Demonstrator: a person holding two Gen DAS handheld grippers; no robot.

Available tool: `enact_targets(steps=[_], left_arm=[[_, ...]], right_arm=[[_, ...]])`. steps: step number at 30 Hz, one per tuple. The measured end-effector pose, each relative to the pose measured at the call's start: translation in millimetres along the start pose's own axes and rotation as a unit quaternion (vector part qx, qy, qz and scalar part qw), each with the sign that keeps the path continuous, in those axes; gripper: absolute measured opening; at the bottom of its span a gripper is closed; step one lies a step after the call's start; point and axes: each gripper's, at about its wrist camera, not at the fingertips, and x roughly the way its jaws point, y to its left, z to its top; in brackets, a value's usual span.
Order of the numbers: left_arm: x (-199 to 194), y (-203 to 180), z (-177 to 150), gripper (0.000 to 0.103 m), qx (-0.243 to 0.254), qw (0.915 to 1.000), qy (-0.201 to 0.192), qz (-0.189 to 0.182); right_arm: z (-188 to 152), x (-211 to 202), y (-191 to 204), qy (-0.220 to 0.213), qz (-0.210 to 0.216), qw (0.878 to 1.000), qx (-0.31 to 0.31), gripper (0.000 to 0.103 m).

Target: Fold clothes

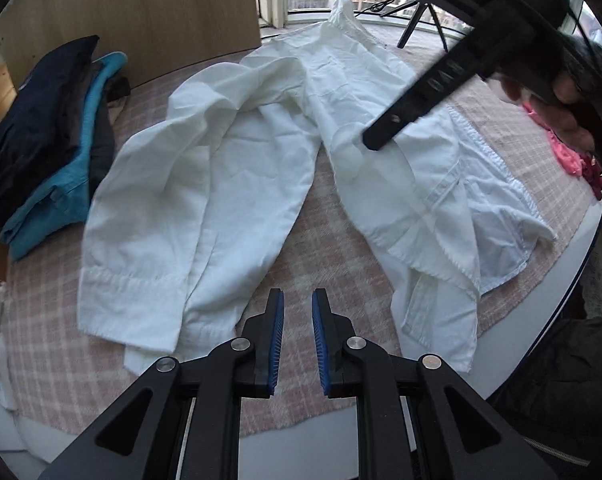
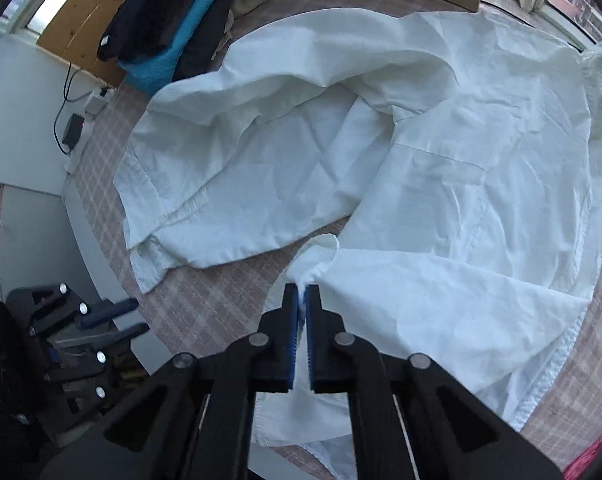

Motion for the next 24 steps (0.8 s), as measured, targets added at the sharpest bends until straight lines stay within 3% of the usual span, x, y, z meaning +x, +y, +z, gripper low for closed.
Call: enact_targets(steps=[6, 9, 12, 14, 17, 18, 22, 24], left_arm=[[11.7, -18.9, 42.2, 0.023, 0.058, 0.9970, -0.005, -0.051], [15.6, -45.5, 60.9, 0.023, 0.098, 0.9933, -0.003, -0.062], [17.8, -72.8, 71.9, 0.023, 0.134, 0.9879, -0.002, -0.078], [16.0, -85.3, 73.6, 0.023, 0.146, 0.9856, -0.002, -0.084], [10.3, -90.6, 66.7, 0.024, 0.144, 0.9851, 0.000, -0.095], [10.4, -91.2, 62.5, 0.024, 0.142, 0.9851, 0.005, -0.096], [21.7, -91.4, 38.6, 0.025, 0.121, 0.9867, 0.046, -0.099], [30.6, -90.2, 27.4, 0.025, 0.096, 0.9870, 0.067, -0.110]], right_arm=[[-50.5, -45.3, 0.0, -0.022, -0.063, 0.996, -0.060, 0.004], [-79.3, -64.7, -8.6, -0.041, -0.155, 0.983, -0.085, 0.004], [-106.1, -81.6, -31.2, -0.064, -0.172, 0.982, -0.050, 0.004], [-129.4, -93.4, -40.0, -0.096, -0.203, 0.974, -0.033, 0.004], [-190.8, -118.4, -67.3, -0.157, -0.206, 0.965, 0.045, 0.004], [-212.3, -116.6, -81.9, -0.158, -0.198, 0.964, 0.077, 0.004], [-267.0, -58.2, -129.5, -0.036, -0.222, 0.964, 0.143, 0.013], [-278.0, -46.0, -136.3, -0.023, -0.216, 0.965, 0.144, 0.013]])
